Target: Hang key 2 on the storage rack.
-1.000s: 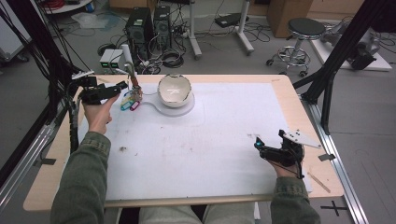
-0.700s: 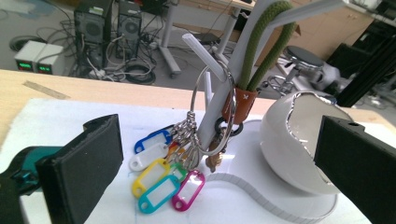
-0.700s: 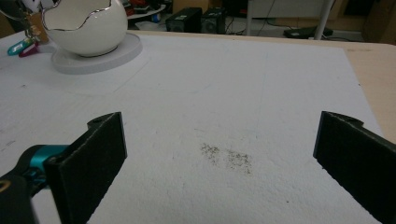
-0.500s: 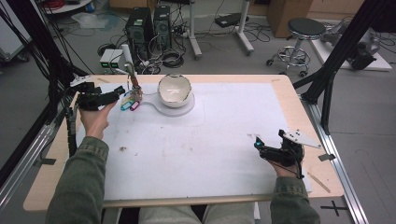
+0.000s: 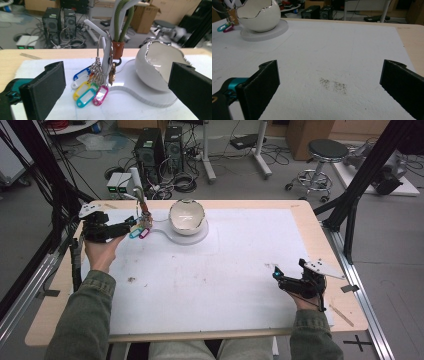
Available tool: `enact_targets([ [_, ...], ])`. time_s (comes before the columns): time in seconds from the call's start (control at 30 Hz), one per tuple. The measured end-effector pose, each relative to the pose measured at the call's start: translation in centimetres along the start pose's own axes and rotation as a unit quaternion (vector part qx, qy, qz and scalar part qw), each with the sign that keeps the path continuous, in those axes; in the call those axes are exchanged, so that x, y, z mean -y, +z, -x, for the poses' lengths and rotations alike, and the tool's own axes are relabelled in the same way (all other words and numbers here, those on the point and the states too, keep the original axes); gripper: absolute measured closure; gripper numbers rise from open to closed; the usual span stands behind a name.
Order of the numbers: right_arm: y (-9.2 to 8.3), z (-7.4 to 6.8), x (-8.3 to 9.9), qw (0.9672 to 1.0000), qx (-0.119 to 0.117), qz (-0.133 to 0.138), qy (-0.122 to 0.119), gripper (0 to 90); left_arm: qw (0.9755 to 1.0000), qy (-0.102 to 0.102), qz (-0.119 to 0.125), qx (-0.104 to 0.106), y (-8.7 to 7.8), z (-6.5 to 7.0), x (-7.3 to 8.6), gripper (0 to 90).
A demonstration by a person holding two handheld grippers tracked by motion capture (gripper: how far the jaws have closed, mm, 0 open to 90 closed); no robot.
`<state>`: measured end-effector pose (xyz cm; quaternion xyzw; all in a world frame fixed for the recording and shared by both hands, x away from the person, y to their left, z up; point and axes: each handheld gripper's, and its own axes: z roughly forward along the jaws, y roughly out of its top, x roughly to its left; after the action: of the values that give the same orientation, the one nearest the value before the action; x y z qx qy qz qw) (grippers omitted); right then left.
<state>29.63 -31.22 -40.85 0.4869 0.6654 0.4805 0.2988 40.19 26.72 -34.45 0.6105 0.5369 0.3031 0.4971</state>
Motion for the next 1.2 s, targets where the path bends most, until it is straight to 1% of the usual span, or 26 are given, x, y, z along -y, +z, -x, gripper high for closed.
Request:
enact_targets([
  [0.1, 0.0, 0.0, 0.0, 1.0, 0.0, 0.001, 0.001, 1.7, 0.9999, 0.011, 0.004, 0.001, -0.5, 0.6, 0.0, 1.6],
  [0.17, 0.0, 0.1, 0.0, 1.0, -0.001, 0.003, -0.001, 1.7, 0.9999, 0.012, 0.008, 0.003, -1.0, 0.9, 0.1, 1.6],
  [0.2, 0.0, 0.0, 0.0, 1.0, -0.001, 0.002, 0.001, 1.7, 0.9999, 0.009, 0.011, 0.003, -1.1, 1.0, 0.3, 1.6],
  [0.23, 0.0, 0.0, 0.0, 1.0, -0.001, 0.002, 0.001, 1.7, 0.9999, 0.009, 0.009, 0.0, -1.3, 1.0, 0.5, 1.6],
  [0.37, -0.1, 0.0, 0.0, 1.0, -0.002, 0.003, 0.002, 1.7, 0.9997, 0.016, 0.014, -0.011, -2.1, 1.0, 1.2, 1.6],
  [0.4, -0.1, 0.1, 0.0, 1.0, -0.001, 0.002, 0.002, 1.7, 0.9997, 0.015, 0.018, -0.01, -2.3, 1.1, 1.4, 1.6],
  [0.47, -0.1, 0.1, 0.0, 1.0, -0.001, 0.003, 0.002, 1.7, 0.9997, 0.015, 0.017, -0.009, -2.6, 1.1, 1.7, 1.6],
  [0.53, 0.0, 0.1, 0.0, 1.0, -0.001, 0.002, 0.003, 1.7, 0.9995, 0.022, 0.022, -0.009, -2.9, 1.2, 2.0, 1.6],
  [0.6, 0.0, 0.1, 0.0, 1.0, 0.0, 0.002, 0.002, 1.7, 0.9991, 0.025, 0.033, -0.012, -3.2, 1.3, 2.4, 1.6],
  [0.67, 0.0, 0.1, 0.0, 1.0, 0.0, 0.002, 0.002, 1.7, 0.9991, 0.024, 0.035, -0.01, -3.6, 1.3, 2.9, 1.6],
  [0.8, 0.0, 0.1, 0.0, 1.0, -0.001, 0.002, 0.001, 1.7, 0.9989, 0.029, 0.033, -0.017, -4.1, 1.2, 3.5, 1.6],
  [0.87, 0.0, 0.1, 0.0, 1.0, -0.001, 0.002, 0.002, 1.7, 0.9985, 0.026, 0.043, -0.02, -4.5, 1.0, 4.0, 1.6],
  [1.0, 0.0, 0.1, 0.0, 1.0, -0.001, 0.002, 0.002, 1.7, 0.9982, 0.028, 0.046, -0.023, -5.1, 0.8, 5.0, 1.6],
  [1.1, 0.0, 0.1, 0.0, 1.0, -0.001, 0.002, 0.001, 1.7, 0.9979, 0.023, 0.056, -0.025, -5.5, 0.6, 5.8, 1.6],
  [1.2, 0.0, 0.1, 0.0, 1.0, -0.001, 0.002, 0.001, 1.7, 0.9977, 0.013, 0.062, -0.024, -6.0, 0.0, 6.8, 1.6],
])
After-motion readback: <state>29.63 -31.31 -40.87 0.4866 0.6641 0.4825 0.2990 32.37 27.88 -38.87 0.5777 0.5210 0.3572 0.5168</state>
